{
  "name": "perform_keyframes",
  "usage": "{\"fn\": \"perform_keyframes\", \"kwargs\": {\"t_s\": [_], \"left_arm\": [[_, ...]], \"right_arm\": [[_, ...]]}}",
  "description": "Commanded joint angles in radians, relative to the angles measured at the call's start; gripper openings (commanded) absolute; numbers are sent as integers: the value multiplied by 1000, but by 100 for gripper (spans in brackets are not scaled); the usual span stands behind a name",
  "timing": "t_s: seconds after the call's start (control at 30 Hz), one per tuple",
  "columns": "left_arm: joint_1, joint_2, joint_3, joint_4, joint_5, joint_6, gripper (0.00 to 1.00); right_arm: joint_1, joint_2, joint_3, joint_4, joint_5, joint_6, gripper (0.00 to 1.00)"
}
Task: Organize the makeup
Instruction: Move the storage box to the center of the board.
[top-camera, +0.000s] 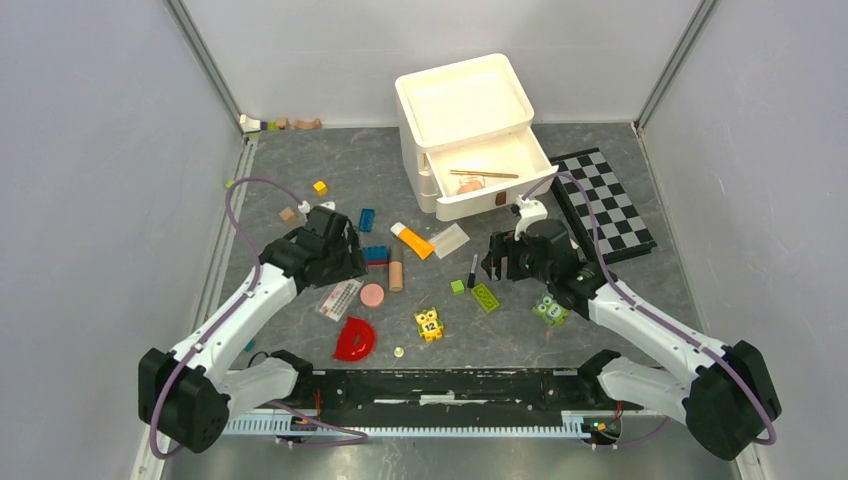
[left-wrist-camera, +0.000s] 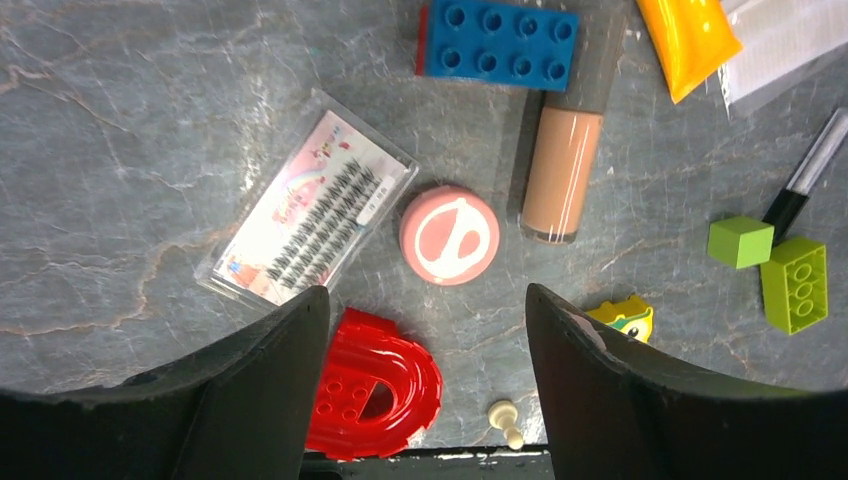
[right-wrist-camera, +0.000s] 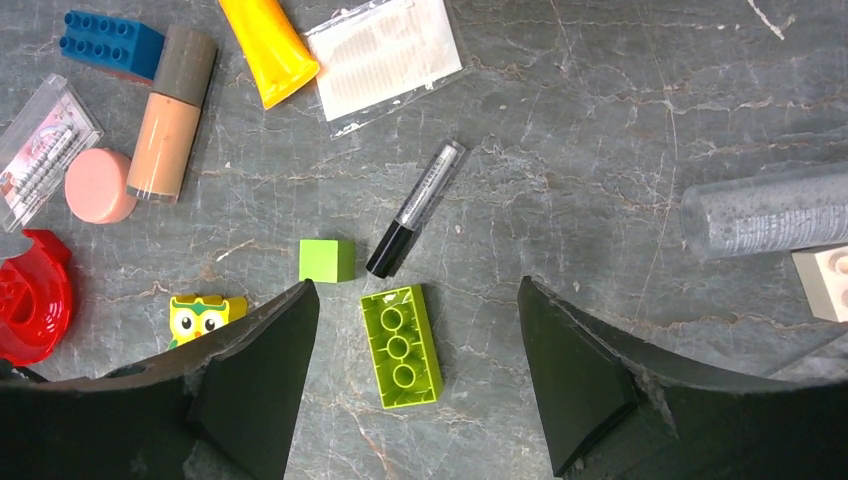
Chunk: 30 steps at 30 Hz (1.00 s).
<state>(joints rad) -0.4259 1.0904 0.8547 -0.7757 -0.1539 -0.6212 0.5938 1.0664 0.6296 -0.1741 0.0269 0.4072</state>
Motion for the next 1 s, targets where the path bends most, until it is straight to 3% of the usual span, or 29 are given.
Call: {"fn": "perform_keyframes", "kwargs": {"t_s": [0.0,0.27,0.57,0.8,0.97], "left_arm": [[-58,-23,-32,10,-17,-72,78],[-219,-2,-98,9,-88,-178,77],[-313,35,-108,-26,-155,-259,77],[-302,24,-62,-23,-189,-213,81],[-174,21,41,-33,-128,-87,83]], "right_arm": [[9,-38,-11,23,14,26,80],[10,-73,-28,13,27,37,79],[10,-92,-27,-41,85,34,80],[9,-58,43,-188,225,7,82],[-13,-69,111,-256,333,-16,84]]}}
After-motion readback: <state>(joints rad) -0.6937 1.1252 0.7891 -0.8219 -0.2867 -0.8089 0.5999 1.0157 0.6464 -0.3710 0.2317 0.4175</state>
